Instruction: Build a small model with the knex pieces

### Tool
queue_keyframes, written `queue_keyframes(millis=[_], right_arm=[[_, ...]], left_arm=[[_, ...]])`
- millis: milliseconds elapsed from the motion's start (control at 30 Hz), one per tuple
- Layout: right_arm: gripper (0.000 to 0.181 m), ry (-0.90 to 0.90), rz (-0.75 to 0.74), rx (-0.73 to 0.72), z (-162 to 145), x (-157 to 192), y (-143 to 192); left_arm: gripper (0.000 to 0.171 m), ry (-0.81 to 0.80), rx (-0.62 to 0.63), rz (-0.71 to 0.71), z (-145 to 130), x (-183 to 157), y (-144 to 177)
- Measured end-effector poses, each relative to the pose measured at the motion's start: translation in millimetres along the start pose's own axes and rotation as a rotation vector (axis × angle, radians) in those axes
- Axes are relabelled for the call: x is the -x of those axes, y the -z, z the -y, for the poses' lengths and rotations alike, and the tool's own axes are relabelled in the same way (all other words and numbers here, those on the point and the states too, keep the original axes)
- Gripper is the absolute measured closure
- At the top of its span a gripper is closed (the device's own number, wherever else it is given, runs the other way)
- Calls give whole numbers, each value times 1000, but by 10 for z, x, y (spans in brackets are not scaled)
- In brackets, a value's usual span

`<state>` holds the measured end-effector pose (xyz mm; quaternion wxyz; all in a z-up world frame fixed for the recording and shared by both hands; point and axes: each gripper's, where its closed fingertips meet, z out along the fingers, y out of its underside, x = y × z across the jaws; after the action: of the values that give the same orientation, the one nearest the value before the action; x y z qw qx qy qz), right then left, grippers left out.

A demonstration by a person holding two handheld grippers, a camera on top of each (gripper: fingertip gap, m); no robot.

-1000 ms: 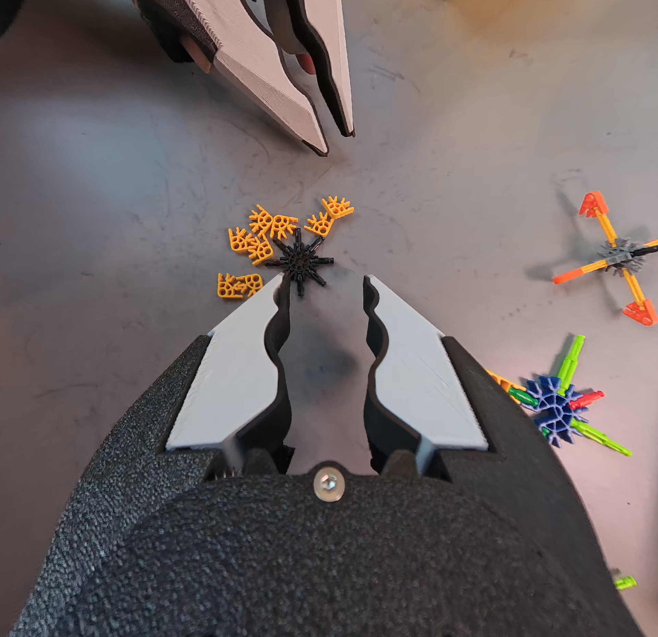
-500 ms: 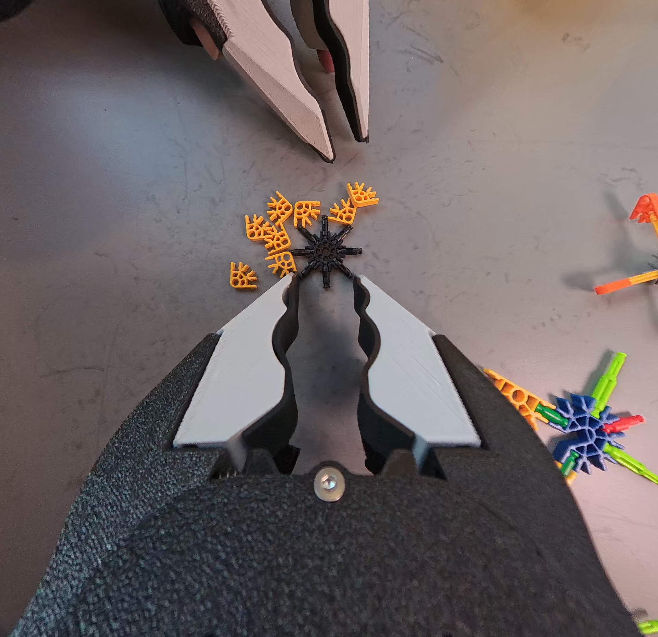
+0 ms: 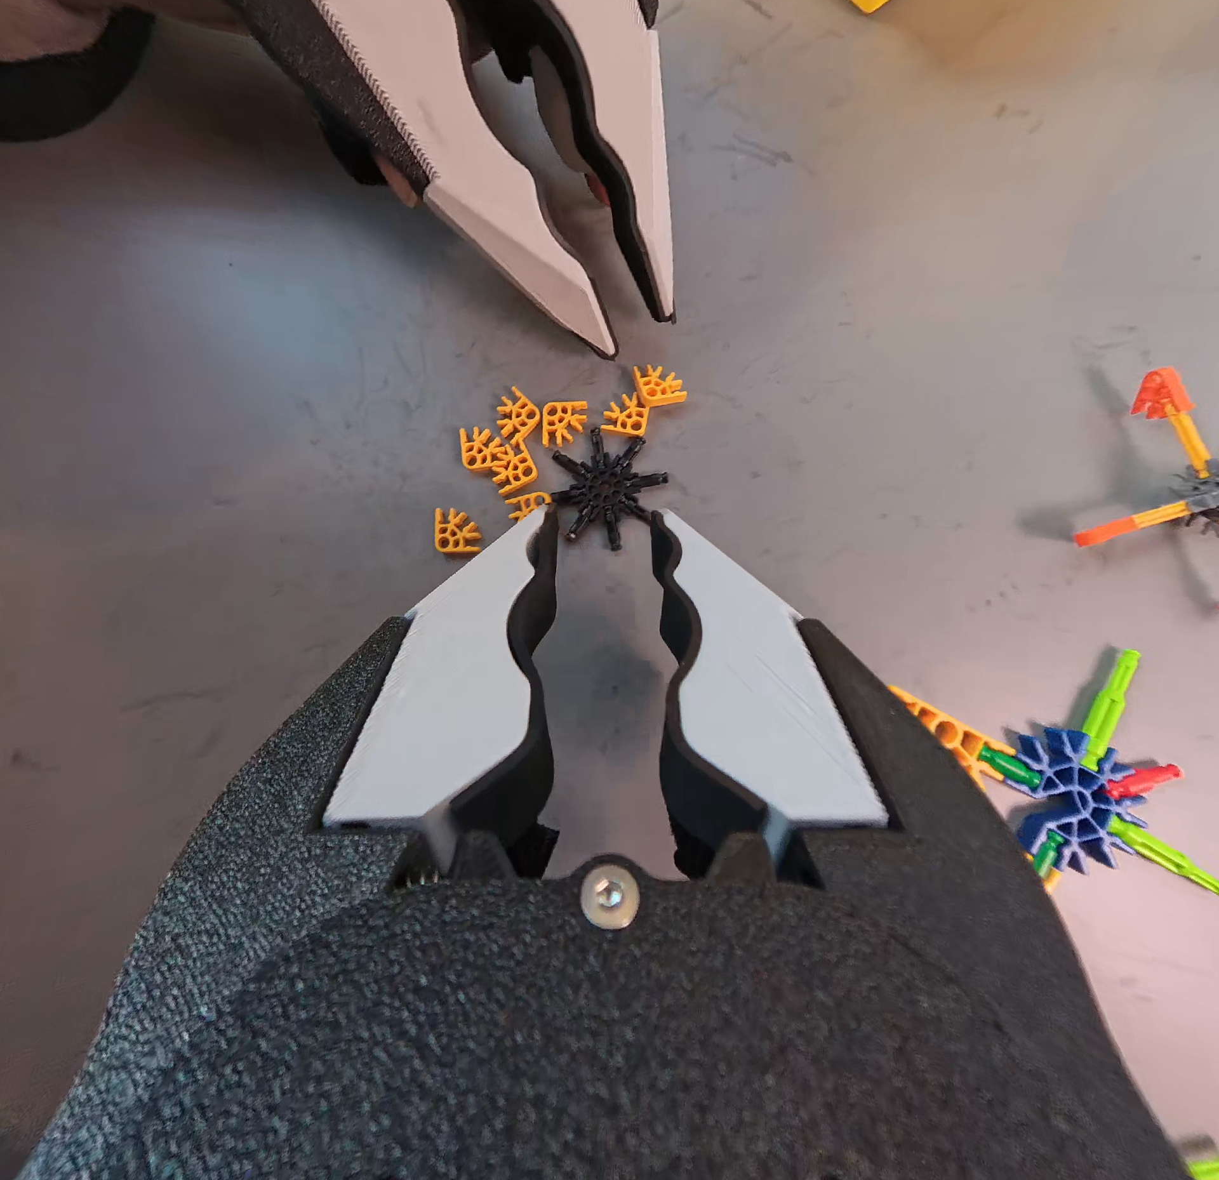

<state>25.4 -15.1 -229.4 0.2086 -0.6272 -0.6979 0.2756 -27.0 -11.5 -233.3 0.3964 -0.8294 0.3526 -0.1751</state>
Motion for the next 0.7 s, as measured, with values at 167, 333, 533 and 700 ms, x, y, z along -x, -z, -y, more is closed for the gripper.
queue_keyframes(millis=[167,333,533,700], right_arm=[[147,-20,24,19,11,9,-115],[155,-59,9,37,-1,-14,-111],[159,-154,-56,53,-101,-166,-17],[158,-170,-69,95,-138,-94,7]], left_arm=[[151,33,-3,-12,72,13,-75],[158,-4,31,7,27,4,-123],[161,-17,38,44,-13,58,-99],[161,-2,34,74,-52,129,-40]])
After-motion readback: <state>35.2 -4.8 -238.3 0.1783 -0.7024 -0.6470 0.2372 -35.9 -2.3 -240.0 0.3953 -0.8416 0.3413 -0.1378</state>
